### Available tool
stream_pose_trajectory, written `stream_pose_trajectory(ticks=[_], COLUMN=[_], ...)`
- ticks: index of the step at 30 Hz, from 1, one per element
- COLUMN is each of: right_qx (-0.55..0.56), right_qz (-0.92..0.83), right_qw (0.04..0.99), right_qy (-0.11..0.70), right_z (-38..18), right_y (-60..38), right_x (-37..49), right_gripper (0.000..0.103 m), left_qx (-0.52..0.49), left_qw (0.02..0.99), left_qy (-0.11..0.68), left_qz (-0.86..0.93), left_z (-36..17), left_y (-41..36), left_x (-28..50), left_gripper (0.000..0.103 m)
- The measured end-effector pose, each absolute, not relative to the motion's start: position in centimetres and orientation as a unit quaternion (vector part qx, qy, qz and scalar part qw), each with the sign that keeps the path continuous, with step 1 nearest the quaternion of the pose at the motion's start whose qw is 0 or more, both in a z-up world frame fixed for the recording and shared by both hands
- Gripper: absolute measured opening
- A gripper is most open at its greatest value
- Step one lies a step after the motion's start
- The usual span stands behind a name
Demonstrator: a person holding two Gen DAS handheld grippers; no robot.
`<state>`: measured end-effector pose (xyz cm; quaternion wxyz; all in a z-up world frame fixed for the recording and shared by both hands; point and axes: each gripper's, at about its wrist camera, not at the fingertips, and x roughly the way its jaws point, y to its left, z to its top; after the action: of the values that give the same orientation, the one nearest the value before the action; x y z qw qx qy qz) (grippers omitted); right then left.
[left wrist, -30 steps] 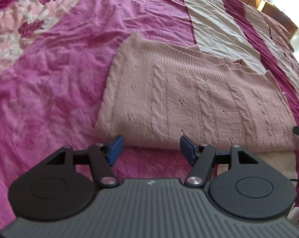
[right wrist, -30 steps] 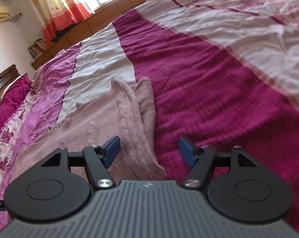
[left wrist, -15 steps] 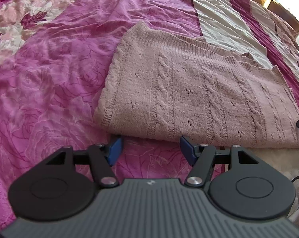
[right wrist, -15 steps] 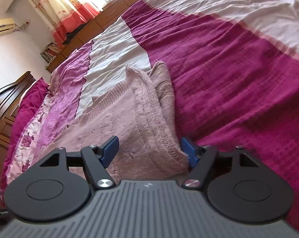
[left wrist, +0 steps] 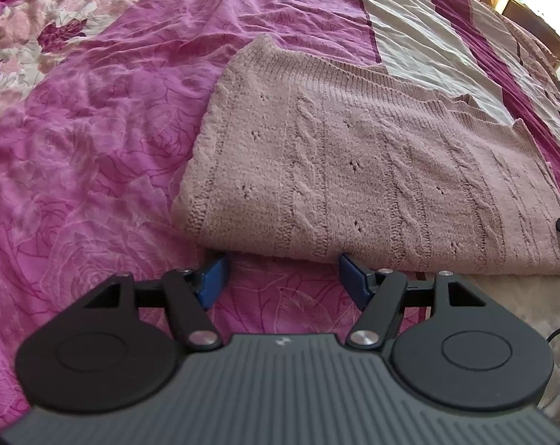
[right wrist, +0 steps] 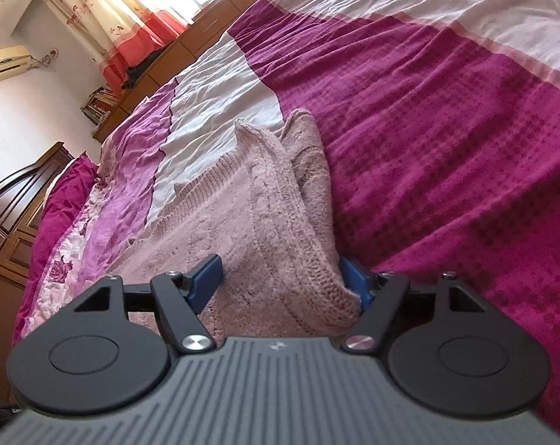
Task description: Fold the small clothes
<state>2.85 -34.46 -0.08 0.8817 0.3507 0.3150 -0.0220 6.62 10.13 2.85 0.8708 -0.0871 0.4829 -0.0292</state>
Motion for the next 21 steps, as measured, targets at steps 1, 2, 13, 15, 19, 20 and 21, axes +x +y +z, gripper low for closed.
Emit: stream_pose_trajectory(ticks=[1,2,13,15,19,20,21], right_qx=[0.356,0.367,0.356,0.35,0.371,0.384,0.396], right_qz=[-0.024,-0.02,-0.015,-0.016,-0.022,-0.016,-0.011], right_qw=[0.88,0.877,0.885,0.887,0.879,0.875,0.87], right_qy=[0.314,0.31,0.3,0.299,0.298,0.296,0.293], right_z=[0.1,0.3,-0.7,-0.7,-0.4,-0.4,-0.4], right_y=[-34.4,-34.5,-33.6,-33.5,-33.6,-33.8,-33.9], right_x=[2.8,2.6,3.2,3.2,3.0,2.8,2.7], right_gripper=[0.075,0.075,0.075,0.075,0.071,0.07,0.07], left_qx=[-0.087,-0.087,-0.079,-0.076,-0.072,-0.072,-0.072], left_qw=[0.871,0.871,0.872,0.873,0.874,0.874,0.874], left_qy=[0.483,0.483,0.482,0.482,0.48,0.48,0.48], left_qz=[-0.029,-0.03,-0.027,-0.027,-0.027,-0.027,-0.027], left_z=[2.8,2.8,2.4,2.3,2.3,2.3,2.3], left_y=[10.1,10.1,9.9,9.8,9.7,9.6,9.6], left_x=[6.7,6.7,7.0,7.0,6.9,6.9,6.9], left_gripper=[0.068,0.068,0.07,0.07,0.07,0.07,0.07])
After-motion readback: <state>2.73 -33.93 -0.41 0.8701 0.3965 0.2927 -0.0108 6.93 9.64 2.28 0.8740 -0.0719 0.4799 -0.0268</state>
